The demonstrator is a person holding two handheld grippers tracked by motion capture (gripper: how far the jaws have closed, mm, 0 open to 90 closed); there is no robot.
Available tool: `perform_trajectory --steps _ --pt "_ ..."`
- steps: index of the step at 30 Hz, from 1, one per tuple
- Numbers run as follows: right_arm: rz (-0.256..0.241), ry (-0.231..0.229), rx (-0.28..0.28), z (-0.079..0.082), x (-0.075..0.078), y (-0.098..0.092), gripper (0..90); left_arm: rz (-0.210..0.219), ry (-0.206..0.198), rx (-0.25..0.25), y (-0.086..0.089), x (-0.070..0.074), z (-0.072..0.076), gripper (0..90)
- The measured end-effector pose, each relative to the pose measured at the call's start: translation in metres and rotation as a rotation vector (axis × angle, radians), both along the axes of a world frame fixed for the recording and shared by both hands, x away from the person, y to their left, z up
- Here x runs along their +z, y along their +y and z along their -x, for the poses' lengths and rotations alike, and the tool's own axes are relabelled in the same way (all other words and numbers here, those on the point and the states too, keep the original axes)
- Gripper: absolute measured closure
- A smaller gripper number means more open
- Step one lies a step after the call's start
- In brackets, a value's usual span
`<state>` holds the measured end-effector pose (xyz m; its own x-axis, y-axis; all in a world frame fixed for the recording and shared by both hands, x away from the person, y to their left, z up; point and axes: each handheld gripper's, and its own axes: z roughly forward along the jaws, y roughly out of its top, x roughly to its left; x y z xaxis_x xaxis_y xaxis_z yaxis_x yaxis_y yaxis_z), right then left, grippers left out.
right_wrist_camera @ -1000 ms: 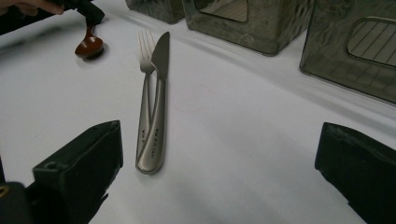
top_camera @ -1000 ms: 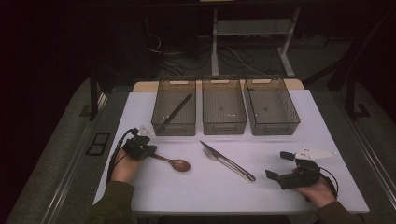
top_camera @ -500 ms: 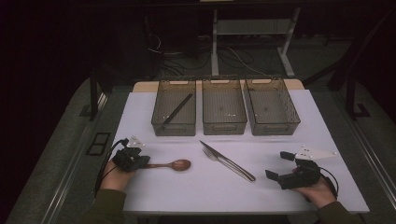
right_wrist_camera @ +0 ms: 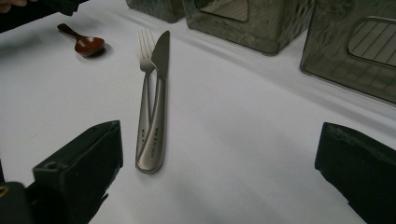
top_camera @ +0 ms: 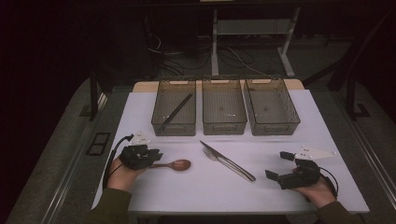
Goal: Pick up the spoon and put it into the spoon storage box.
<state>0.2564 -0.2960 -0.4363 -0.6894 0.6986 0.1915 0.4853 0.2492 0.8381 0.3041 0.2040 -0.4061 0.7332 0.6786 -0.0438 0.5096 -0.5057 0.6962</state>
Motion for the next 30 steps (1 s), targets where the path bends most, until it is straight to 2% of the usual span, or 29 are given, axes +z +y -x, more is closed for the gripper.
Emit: perform_trajectory --steps 4,10,15,21,30 --pt "0.0 0.0 0.001 0.0 0.0 0.0 1.2 0.052 0.002 -0.05 -0.016 0.002 0.001 61.3" --pt "0.004 0.0 0.003 0.0 0.0 0.0 1.2 0.084 0.018 -0.107 -0.033 -0.004 0.0 47.5" --pt "0.003 0.001 0.002 0.0 0.0 0.001 1.2 0.069 0.035 -0.122 -0.036 -0.012 -0.003 42.7" --pt "0.006 0.002 0.004 0.0 0.0 0.001 1.2 0.056 0.055 -0.114 -0.038 -0.019 -0.008 40.2" --pt "0.006 0.003 0.004 0.0 0.0 0.001 1.2 0.002 0.07 -0.141 -0.047 -0.027 -0.01 38.0"
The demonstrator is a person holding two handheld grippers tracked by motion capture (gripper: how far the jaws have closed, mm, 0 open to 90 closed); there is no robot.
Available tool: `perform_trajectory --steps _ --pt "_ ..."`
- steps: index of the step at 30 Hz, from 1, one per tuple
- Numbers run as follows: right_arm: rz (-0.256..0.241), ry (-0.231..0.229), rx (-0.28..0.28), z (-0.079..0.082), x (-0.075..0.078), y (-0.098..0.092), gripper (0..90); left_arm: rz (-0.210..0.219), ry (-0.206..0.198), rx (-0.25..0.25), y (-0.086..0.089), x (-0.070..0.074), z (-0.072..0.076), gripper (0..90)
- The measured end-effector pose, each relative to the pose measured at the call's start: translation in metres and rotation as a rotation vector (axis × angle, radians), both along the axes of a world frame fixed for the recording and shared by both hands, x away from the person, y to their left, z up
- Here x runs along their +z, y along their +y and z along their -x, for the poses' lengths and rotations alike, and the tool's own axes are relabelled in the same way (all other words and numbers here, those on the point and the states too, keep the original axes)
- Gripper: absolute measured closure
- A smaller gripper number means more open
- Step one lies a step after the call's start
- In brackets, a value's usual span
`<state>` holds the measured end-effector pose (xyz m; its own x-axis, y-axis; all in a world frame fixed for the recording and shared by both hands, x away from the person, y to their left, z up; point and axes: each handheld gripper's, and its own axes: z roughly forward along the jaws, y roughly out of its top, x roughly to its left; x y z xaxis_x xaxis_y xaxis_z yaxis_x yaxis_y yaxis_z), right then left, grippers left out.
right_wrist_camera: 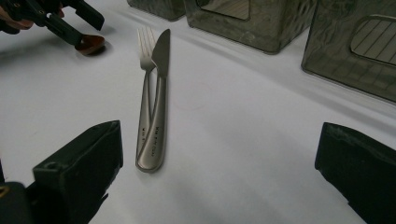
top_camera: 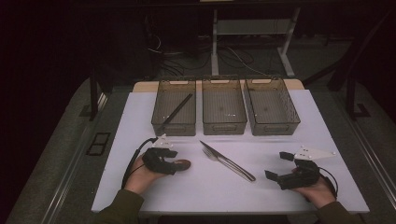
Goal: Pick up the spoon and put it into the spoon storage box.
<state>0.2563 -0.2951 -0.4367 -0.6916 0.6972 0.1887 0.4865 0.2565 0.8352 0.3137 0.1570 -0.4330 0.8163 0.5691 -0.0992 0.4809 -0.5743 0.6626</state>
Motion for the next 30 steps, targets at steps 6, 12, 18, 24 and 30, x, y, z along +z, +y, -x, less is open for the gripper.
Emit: perform_trajectory --steps 6,12,18,24,30 --pt "0.001 0.0 0.0 -0.0001 -0.0001 0.0 1.2 -0.025 0.009 -0.008 -0.0031 -0.0034 -0.0003 38.1" --pt "0.002 0.001 0.0 -0.0002 -0.0002 0.0 1.2 -0.046 0.007 -0.03 -0.0048 -0.0047 0.0003 38.6" --pt "0.0 -0.001 -0.001 -0.0001 0.0 -0.0003 1.2 -0.038 0.014 -0.058 -0.0042 -0.0052 0.0013 42.6" --pt "-0.001 -0.002 -0.002 0.0 0.0001 -0.0003 1.2 -0.029 0.024 -0.102 -0.0033 -0.0053 0.0019 50.1" --pt "-0.002 -0.001 -0.002 0.0 0.0003 -0.0006 1.2 -0.032 0.025 -0.141 -0.0032 -0.0057 0.0041 56.3"
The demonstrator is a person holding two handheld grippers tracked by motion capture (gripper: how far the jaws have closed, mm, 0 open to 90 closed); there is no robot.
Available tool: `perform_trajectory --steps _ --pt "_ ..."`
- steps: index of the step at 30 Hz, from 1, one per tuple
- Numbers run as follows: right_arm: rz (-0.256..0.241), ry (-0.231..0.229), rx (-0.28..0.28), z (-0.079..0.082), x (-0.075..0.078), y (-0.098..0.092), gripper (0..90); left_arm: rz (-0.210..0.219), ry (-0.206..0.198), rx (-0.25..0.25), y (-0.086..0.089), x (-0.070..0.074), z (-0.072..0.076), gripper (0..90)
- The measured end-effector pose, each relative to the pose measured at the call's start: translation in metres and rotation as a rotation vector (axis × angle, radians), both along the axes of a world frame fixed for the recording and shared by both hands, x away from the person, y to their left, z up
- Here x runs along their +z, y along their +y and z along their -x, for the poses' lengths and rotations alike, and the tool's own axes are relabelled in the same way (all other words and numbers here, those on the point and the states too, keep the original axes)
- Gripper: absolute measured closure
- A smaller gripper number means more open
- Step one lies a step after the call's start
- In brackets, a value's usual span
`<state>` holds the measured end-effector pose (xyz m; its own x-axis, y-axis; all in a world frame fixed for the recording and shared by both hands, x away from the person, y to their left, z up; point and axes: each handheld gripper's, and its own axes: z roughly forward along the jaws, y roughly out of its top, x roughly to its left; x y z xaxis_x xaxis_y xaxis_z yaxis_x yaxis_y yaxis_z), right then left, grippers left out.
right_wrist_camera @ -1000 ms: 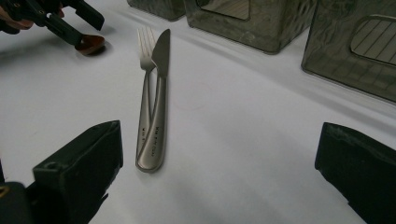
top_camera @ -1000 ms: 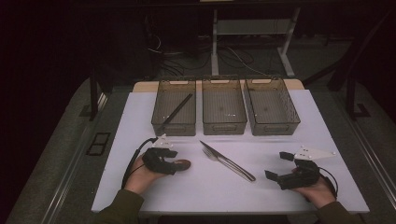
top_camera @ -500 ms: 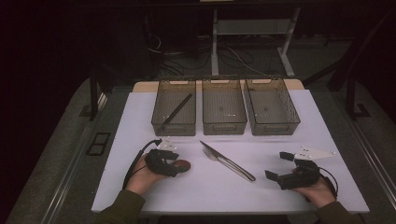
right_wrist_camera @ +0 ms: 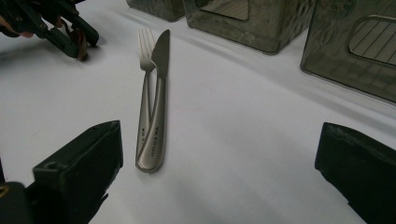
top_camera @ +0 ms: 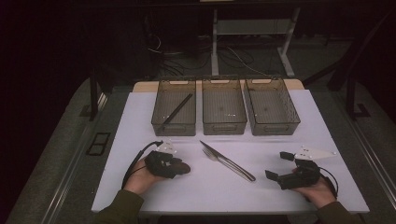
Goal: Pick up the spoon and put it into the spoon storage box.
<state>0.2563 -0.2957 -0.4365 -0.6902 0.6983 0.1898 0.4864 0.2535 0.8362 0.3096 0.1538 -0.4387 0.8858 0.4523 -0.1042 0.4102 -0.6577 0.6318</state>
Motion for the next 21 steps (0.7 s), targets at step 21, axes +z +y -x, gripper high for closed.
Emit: perform_trajectory --steps 21 --pt "-0.002 0.0 0.0 -0.0002 0.0001 -0.0005 1.2 0.014 0.021 -0.019 0.0031 0.0029 0.0011 79.8"
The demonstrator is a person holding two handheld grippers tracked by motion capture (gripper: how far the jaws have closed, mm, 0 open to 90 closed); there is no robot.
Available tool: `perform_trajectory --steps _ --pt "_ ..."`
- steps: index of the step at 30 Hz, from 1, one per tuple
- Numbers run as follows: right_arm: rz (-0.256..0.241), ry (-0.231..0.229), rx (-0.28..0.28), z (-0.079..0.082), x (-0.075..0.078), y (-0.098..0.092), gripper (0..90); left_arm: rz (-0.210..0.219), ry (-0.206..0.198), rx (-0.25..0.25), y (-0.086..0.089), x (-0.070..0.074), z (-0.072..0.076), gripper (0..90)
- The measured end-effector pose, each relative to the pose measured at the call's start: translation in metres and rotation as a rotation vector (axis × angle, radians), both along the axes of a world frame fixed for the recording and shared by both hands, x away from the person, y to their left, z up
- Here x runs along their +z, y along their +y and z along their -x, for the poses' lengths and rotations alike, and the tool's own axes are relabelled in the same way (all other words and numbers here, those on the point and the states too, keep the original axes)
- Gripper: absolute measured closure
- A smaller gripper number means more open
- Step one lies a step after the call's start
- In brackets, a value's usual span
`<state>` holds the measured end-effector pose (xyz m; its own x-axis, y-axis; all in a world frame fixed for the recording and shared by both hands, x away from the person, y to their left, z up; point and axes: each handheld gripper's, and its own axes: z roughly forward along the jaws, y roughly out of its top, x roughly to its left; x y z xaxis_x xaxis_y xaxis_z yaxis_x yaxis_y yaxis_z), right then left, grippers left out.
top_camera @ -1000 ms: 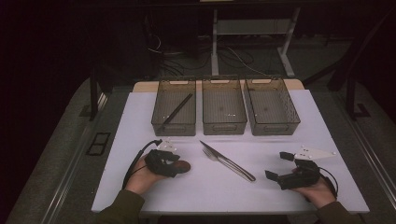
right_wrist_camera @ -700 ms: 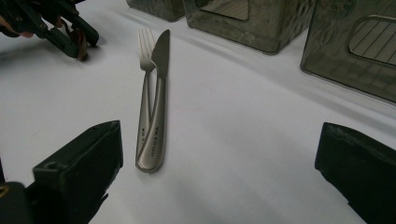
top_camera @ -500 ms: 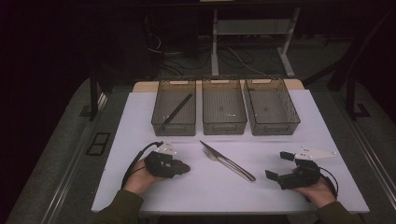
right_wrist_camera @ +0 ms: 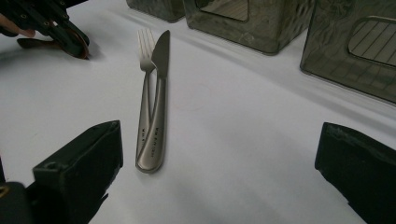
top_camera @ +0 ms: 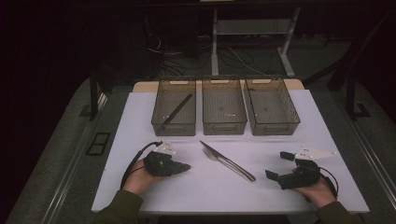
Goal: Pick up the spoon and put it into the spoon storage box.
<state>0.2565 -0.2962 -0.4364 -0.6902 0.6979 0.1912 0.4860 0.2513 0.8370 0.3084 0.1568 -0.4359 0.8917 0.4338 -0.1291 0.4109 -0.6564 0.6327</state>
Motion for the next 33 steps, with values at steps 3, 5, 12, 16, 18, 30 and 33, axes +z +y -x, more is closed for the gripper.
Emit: perform_trajectory --steps 3,5,12,16,18,30,33 --pt "-0.004 0.002 -0.005 0.0 0.0 0.0 1.2 0.004 0.003 0.001 0.0 0.0 0.0 80.2" --pt "-0.004 0.003 -0.003 0.0 0.0 0.0 1.2 0.006 0.007 0.003 0.0 0.001 0.0 80.3" --pt "-0.003 0.001 -0.003 0.0 0.0 -0.001 1.2 0.017 0.0 0.017 0.002 0.005 0.0 80.7" --pt "-0.006 0.001 -0.002 0.001 0.001 0.0 1.2 0.024 -0.005 0.022 0.001 0.007 0.002 80.7" --pt "-0.005 0.001 -0.003 0.001 0.001 -0.001 1.2 0.024 -0.011 0.02 0.0 0.008 0.002 80.7" --pt "-0.004 -0.002 -0.001 0.0 0.0 0.0 1.2 0.052 -0.023 0.038 -0.006 0.02 0.002 80.7" --pt "-0.005 -0.001 0.0 0.0 -0.001 0.001 1.2 0.07 -0.026 0.038 -0.007 0.024 0.0 80.7"
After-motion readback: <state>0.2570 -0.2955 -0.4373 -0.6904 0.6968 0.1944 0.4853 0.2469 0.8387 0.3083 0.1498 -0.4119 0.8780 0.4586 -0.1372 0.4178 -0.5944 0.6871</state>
